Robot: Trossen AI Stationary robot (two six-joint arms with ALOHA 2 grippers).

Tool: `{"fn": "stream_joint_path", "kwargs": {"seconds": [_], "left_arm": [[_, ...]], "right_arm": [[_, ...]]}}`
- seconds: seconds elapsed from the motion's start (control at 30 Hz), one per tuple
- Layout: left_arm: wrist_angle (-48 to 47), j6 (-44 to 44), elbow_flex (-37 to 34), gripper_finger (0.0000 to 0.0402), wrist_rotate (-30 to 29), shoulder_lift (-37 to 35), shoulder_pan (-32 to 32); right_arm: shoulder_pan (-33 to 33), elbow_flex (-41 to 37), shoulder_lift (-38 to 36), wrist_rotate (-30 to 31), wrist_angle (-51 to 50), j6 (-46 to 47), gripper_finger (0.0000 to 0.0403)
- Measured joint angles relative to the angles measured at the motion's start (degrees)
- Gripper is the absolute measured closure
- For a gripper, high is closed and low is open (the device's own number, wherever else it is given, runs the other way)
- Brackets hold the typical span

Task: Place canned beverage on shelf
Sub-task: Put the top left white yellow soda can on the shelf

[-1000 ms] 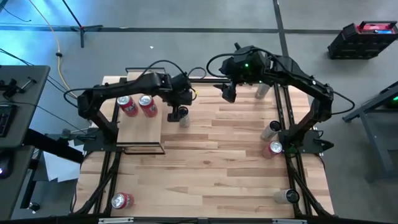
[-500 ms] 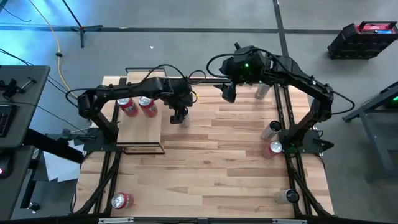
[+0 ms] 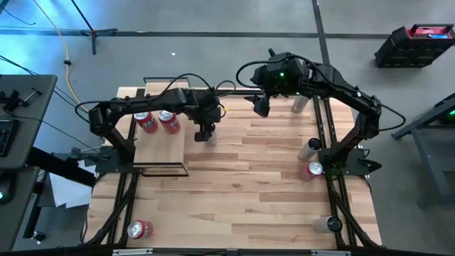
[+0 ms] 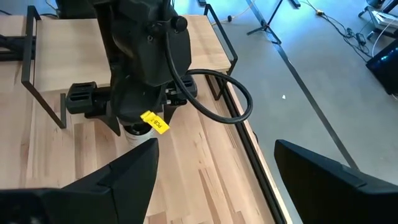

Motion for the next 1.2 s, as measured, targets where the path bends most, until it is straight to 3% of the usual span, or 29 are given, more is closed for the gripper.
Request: {"fn": "stream_joint_path", "kwargs": {"seconds": [0.3, 0.83, 1.2], "left_arm": [[-1.8, 0.3, 0.0, 0.0036, 0.1, 4.2, -0.3], [-1.9, 0.0, 0.0, 0.0148, -0.5, 4.2, -0.3], [-6.2, 1.8, 2.9, 0.0157, -3.0, 3.7, -0.2]], "right_arm": [[0.0, 0.0, 0.0, 0.0, -0.2, 0.7, 0.0097], [0.0, 0.0, 0.0, 0.0, -1.1, 1.4, 0.0098], [0.0, 0.0, 0.0, 0.0, -1.1, 0.8, 0.0098]]}}
